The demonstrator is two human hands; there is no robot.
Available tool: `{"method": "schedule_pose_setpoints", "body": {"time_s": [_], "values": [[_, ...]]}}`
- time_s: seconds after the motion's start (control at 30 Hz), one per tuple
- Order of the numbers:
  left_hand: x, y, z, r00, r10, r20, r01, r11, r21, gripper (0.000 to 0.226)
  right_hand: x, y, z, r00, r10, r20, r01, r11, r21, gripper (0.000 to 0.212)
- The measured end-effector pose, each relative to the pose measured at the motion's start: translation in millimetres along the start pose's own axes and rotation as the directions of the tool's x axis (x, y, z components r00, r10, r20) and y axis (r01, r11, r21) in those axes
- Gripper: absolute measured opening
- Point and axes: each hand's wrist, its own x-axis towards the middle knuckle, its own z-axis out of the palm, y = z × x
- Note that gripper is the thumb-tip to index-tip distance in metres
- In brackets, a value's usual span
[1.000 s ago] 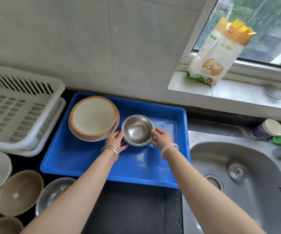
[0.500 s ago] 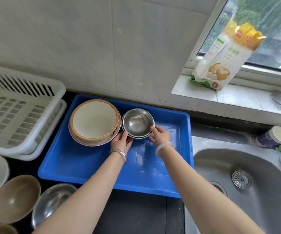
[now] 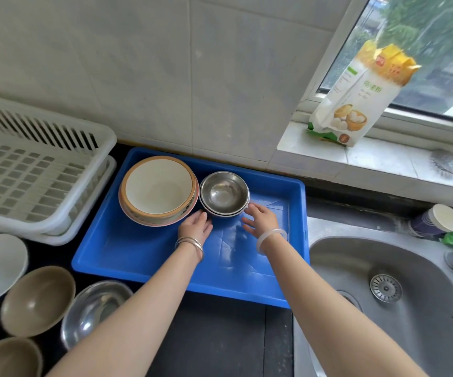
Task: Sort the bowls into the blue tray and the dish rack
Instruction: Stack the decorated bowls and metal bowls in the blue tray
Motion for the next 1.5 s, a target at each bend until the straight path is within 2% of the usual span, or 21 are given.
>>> {"method": "schedule_pose_setpoints", "body": {"time_s": [0.1,0.2,0.43,0.53,0.67,0.77,0.9,1.0,1.1,1.2,1.33,1.4,1.5], "values": [[-16.3,3.3,-13.8,1.000,0.024,0.019,-0.026,0.989,0.145,0.042,-22.1,2.1,-4.4,0.996,-0.084,0.011,0.084,0.978,-0.191,0.018],[-37.8,7.6,-34.6,0.997,0.079,0.013,-0.079,0.951,0.299,0.038,-52.8,7.3,-2.9,0.989,-0.118,0.093,0.139,0.952,-0.274,0.022],[-99.7,13.5,-116.1,0.961,0.277,0.010,-0.224,0.753,0.619,0.025,-130.4,42.5,24.6,0.940,-0.109,0.323,0.236,0.892,-0.386,0.015],[-123.9,12.8,-160.2,0.949,0.315,-0.023,-0.207,0.676,0.707,0.021,-154.0,69.8,42.9,0.909,-0.067,0.411,0.266,0.853,-0.449,0.017],[-151.1,7.2,-220.6,0.935,0.338,-0.108,-0.100,0.544,0.833,0.019,-172.8,108.9,67.2,0.872,0.048,0.487,0.266,0.789,-0.554,0.018],[-163.1,0.7,-253.0,0.927,0.346,-0.145,-0.071,0.542,0.837,0.026,-175.8,126.6,84.7,0.879,0.091,0.467,0.260,0.731,-0.631,0.022],[-164.6,-5.2,-274.3,0.923,0.366,-0.121,-0.056,0.438,0.897,0.032,-175.7,138.1,109.8,0.896,0.149,0.418,0.197,0.710,-0.676,0.029],[-160.5,-6.4,-278.0,0.916,0.383,-0.115,-0.042,0.379,0.924,0.034,-173.0,141.5,123.1,0.913,0.187,0.363,0.116,0.734,-0.669,0.022],[-156.8,-5.4,-276.0,0.918,0.383,-0.097,-0.024,0.297,0.955,0.033,-172.6,141.9,130.3,0.924,0.209,0.320,0.026,0.802,-0.597,0.017],[-154.7,-6.1,-273.7,0.934,0.352,-0.069,-0.003,0.201,0.980,0.027,-175.4,139.6,129.1,0.939,0.173,0.296,0.022,0.831,-0.556,0.010],[-156.0,-7.0,-273.2,0.942,0.334,-0.022,-0.018,0.115,0.993,0.023,-175.6,136.1,114.2,0.954,0.142,0.266,0.025,0.841,-0.540,0.017],[-156.2,-5.7,-273.4,0.941,0.337,-0.007,-0.029,0.103,0.994,0.019,-175.3,133.0,104.5,0.958,0.122,0.258,0.032,0.851,-0.523,0.025],[-155.0,-0.6,-272.3,0.954,0.301,-0.007,-0.043,0.160,0.986,0.016,-174.9,128.8,90.9,0.965,0.090,0.248,0.057,0.848,-0.527,0.026]]}}
